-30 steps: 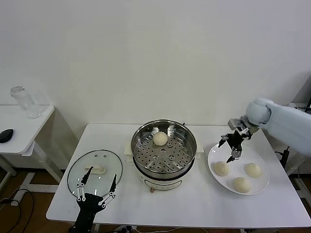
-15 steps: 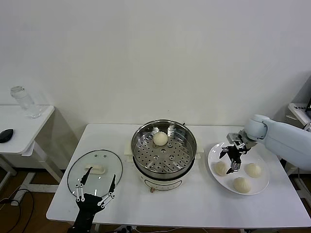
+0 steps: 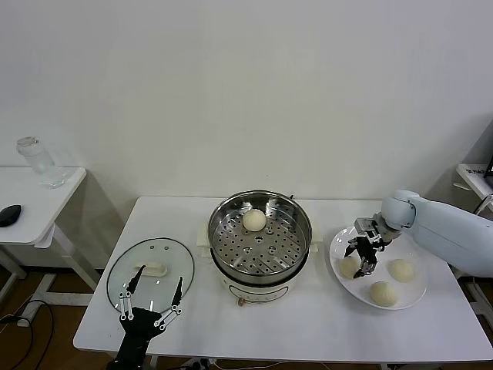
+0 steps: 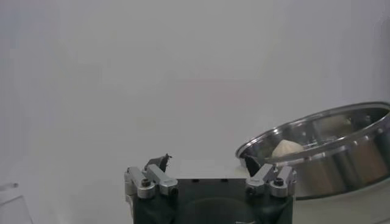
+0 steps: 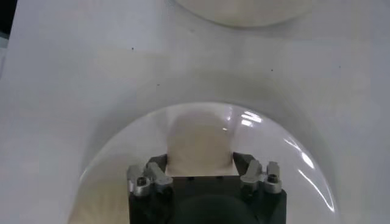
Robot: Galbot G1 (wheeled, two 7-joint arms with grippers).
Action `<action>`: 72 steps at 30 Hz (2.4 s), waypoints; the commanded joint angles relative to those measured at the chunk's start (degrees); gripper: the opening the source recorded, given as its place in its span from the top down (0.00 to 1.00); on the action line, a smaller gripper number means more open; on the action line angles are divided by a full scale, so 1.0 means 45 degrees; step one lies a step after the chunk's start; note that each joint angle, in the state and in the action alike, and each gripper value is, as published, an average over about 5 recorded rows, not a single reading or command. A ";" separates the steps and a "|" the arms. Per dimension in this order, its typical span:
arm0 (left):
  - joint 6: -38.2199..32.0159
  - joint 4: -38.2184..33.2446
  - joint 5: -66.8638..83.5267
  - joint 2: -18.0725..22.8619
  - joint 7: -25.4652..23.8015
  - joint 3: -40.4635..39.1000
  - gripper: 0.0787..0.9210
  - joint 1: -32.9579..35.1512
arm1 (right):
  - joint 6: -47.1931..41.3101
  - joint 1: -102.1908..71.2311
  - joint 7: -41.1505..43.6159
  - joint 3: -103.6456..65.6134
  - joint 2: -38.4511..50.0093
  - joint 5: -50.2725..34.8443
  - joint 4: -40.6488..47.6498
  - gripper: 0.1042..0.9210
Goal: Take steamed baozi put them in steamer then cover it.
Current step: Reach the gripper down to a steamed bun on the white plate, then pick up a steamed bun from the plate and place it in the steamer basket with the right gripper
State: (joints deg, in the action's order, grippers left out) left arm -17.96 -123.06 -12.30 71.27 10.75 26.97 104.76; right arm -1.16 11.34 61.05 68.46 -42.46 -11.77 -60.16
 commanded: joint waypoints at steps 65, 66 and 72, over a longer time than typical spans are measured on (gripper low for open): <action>0.0051 0.0285 0.0028 0.0050 0.0194 -0.0548 0.12 -0.0872 | -0.4069 0.6176 -0.1628 0.5101 -0.8297 -0.6293 -0.2513 0.33; 0.0048 0.0287 0.0030 0.0043 0.0197 -0.0535 0.12 -0.0869 | -0.4067 0.6131 -0.1618 0.5102 -0.8310 -0.6257 -0.2482 0.33; 0.0046 0.0266 0.0040 0.0026 0.0208 -0.0485 0.12 -0.0871 | -0.4034 0.5958 -0.1616 0.5120 -0.8290 -0.6107 -0.2442 0.27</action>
State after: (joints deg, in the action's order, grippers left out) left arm -17.76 -121.79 -12.15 71.42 11.65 24.74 100.91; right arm -18.81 39.38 54.78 91.26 -78.77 -39.51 -71.53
